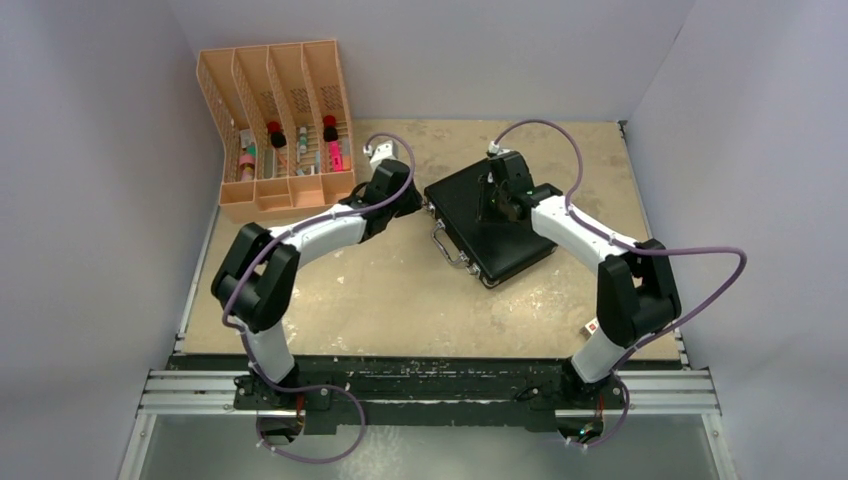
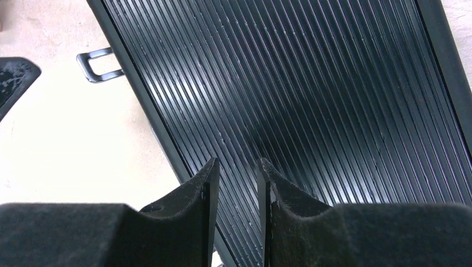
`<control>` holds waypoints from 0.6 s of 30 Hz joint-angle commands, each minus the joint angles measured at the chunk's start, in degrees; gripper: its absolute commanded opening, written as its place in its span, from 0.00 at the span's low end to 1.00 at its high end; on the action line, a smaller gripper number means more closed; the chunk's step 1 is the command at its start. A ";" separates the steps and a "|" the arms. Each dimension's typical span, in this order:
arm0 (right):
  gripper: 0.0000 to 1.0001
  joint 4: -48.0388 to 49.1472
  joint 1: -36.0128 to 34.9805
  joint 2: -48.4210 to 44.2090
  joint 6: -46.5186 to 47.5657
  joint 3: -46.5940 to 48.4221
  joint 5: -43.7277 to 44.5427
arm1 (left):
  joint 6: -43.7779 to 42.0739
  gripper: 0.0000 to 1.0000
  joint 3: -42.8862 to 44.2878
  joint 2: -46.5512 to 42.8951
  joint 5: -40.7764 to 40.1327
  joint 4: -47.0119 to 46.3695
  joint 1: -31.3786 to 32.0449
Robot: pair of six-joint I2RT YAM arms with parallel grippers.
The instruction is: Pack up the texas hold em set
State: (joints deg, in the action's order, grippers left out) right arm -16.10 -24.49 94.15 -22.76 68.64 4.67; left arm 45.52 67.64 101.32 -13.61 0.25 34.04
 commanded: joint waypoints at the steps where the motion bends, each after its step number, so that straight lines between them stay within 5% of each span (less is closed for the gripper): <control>1: 0.34 3.16 -0.23 0.12 1.31 0.06 -0.80 | 1.16 0.29 3.81 2.99 1.90 -4.81 -1.13; 10: 0.28 3.61 -0.21 0.55 2.02 -0.91 -3.92 | 2.95 0.15 3.18 7.68 10.78 -7.63 -2.12; 15: 0.28 3.49 -0.25 0.69 2.02 -0.96 -3.96 | 4.22 0.00 3.43 9.34 8.89 -4.03 -2.52; 18: 0.28 3.51 -0.21 0.86 2.02 -0.88 -3.96 | 5.32 0.00 3.16 10.03 7.84 -2.35 -2.59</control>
State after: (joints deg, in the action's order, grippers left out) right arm -13.89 -24.49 94.56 -21.56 67.88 1.72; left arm 49.54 69.54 109.19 -5.10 -3.60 31.88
